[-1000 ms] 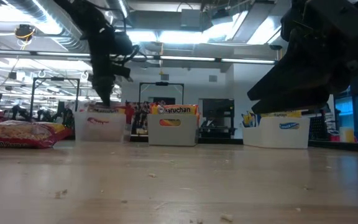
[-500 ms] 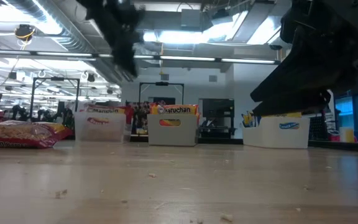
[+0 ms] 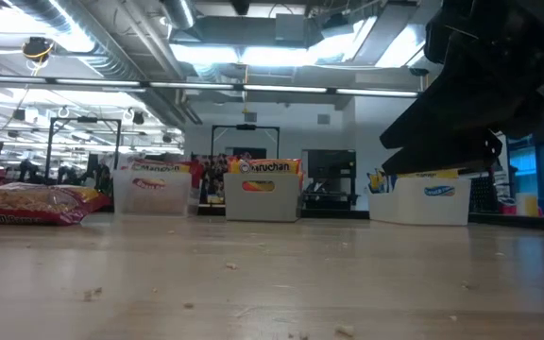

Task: Sort Maruchan noodles
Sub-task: Put the red noodle pack into the transparent bin

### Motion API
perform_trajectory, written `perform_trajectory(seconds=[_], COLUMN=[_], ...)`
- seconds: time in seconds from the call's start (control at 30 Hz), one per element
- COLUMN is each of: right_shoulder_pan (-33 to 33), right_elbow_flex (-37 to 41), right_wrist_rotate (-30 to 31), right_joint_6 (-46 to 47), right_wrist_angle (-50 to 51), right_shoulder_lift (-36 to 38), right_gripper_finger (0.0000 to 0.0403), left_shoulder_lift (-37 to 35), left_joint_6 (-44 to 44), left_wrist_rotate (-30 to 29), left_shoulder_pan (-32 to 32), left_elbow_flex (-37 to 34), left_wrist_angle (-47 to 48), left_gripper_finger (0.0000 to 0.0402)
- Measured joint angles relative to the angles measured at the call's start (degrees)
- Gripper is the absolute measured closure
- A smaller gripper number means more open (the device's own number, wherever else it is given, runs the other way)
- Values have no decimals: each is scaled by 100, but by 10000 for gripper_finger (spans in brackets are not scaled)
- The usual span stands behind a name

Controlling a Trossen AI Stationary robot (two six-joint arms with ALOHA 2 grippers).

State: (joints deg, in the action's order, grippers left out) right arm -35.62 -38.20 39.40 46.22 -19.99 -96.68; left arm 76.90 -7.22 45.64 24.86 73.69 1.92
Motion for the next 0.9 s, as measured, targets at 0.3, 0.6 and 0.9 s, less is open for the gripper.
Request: perform_trajectory(seconds=[0.3,0.6,0.9], right_shoulder_pan=[0,0,2], right_elbow_flex=[0,0,4], right_wrist_rotate=[-29,-73,99], right_joint_6=[181,99,-161], right_wrist_angle=[-4,-2,65], right_shoulder_lift=[0,0,0], right_gripper_finger=[152,152,152], left_shoulder_lift=[0,2,-414], left_joint_6=[-63,79,-1852], left_wrist_rotate=[-1293,-4553,-5931], left_shoulder_pan=[-899,-1904,-2586], left_elbow_flex=[15,13,-529], left_wrist_angle=[603,4249,6939], left_gripper_finger=[241,243,243])
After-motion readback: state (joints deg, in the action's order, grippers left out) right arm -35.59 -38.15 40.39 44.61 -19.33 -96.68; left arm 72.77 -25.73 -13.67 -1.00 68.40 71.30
